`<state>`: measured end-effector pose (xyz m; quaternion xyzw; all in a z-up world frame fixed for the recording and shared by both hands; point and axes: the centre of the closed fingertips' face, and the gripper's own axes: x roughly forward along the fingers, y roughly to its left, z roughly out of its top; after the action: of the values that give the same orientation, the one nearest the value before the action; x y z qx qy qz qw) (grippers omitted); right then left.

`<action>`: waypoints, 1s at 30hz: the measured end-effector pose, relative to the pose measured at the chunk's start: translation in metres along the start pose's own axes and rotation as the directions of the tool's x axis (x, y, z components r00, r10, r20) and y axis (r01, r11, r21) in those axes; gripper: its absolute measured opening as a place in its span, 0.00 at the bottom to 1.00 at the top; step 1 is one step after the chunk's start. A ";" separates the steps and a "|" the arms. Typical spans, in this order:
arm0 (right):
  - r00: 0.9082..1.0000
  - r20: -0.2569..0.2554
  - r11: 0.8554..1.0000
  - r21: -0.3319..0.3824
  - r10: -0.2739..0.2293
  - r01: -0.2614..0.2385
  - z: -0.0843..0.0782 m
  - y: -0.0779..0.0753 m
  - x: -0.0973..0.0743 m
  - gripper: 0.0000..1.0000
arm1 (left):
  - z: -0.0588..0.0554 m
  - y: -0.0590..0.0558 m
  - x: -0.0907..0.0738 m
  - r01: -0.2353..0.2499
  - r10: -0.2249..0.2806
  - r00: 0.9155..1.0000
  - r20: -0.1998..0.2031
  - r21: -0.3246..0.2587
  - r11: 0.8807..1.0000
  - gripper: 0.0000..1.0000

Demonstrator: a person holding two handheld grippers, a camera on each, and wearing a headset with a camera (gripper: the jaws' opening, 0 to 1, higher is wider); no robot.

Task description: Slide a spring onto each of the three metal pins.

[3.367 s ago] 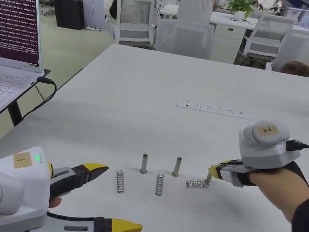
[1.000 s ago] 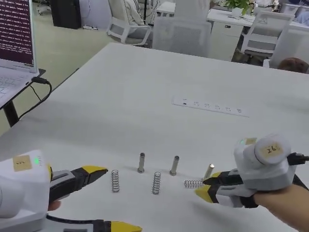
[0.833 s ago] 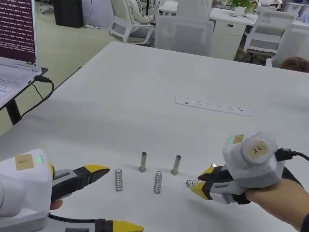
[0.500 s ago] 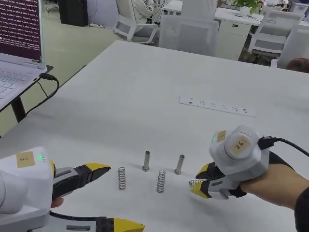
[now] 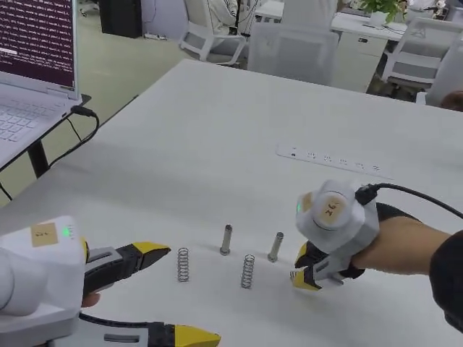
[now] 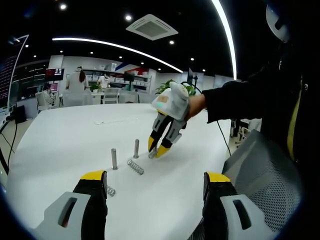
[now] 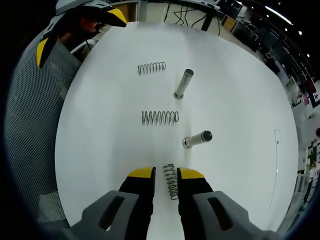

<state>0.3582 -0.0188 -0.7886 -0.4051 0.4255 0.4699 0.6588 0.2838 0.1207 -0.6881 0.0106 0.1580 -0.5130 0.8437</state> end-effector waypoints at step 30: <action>0.999 -0.043 0.999 0.024 0.032 -0.031 -0.002 0.009 0.009 0.09 | -0.001 -0.005 -0.001 0.007 -0.007 1.000 0.005 -0.010 1.000 0.75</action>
<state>0.3507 -0.0164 -0.7988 -0.4009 0.4514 0.4664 0.6465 0.2788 0.1192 -0.6886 0.0043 0.1587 -0.5153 0.8422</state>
